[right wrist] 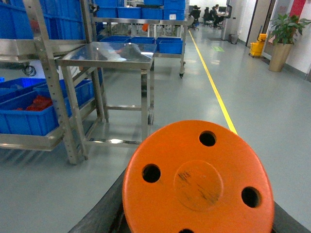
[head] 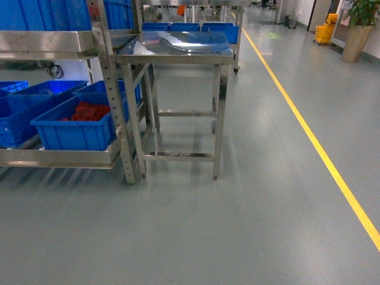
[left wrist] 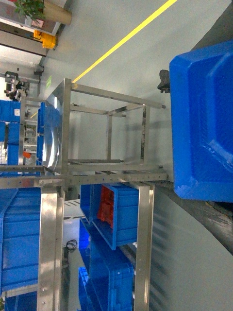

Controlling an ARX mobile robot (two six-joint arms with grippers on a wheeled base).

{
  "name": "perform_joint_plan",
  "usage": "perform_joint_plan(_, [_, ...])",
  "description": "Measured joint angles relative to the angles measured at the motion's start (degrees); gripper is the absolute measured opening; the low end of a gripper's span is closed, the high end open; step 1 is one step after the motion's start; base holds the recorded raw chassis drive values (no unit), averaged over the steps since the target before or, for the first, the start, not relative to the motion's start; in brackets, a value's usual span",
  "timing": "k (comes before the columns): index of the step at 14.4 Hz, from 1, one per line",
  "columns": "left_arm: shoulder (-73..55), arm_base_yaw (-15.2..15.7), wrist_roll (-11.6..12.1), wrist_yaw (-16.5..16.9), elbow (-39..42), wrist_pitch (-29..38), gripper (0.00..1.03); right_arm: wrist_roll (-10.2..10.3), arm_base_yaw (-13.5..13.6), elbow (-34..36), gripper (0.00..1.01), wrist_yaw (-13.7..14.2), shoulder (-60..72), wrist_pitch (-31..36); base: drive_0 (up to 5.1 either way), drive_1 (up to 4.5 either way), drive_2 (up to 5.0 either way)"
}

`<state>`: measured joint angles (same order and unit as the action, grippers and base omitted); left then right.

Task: Sort blue parts and orange caps into right shelf containers

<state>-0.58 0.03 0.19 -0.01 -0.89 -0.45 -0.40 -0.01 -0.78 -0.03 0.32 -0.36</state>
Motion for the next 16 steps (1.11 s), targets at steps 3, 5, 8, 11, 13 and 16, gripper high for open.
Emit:
perform_joint_plan(3, [0.0, 0.0, 0.0, 0.02, 0.0, 0.0, 0.43, 0.0, 0.0, 0.0, 0.44, 0.0, 0.0, -0.04, 0.0, 4.36, -4.3])
perform_joint_plan(5, [0.0, 0.0, 0.0, -0.02, 0.0, 0.04, 0.43, 0.0, 0.0, 0.0, 0.44, 0.02, 0.0, 0.0, 0.0, 4.33, -4.3])
perform_joint_plan(8, [0.0, 0.0, 0.0, 0.0, 0.0, 0.28, 0.43, 0.0, 0.0, 0.0, 0.44, 0.02, 0.0, 0.13, 0.0, 4.29, -4.4])
perform_joint_plan(11, [0.0, 0.0, 0.0, 0.0, 0.0, 0.04, 0.43, 0.0, 0.0, 0.0, 0.44, 0.02, 0.0, 0.02, 0.0, 4.33, -4.3])
perform_joint_plan(13, [0.0, 0.0, 0.0, 0.0, 0.0, 0.04, 0.43, 0.0, 0.0, 0.0, 0.44, 0.02, 0.0, 0.11, 0.1, 4.39, -4.3])
perform_joint_plan(16, [0.0, 0.0, 0.0, -0.02, 0.0, 0.07, 0.43, 0.0, 0.0, 0.0, 0.44, 0.0, 0.0, 0.07, 0.0, 4.3, -4.2])
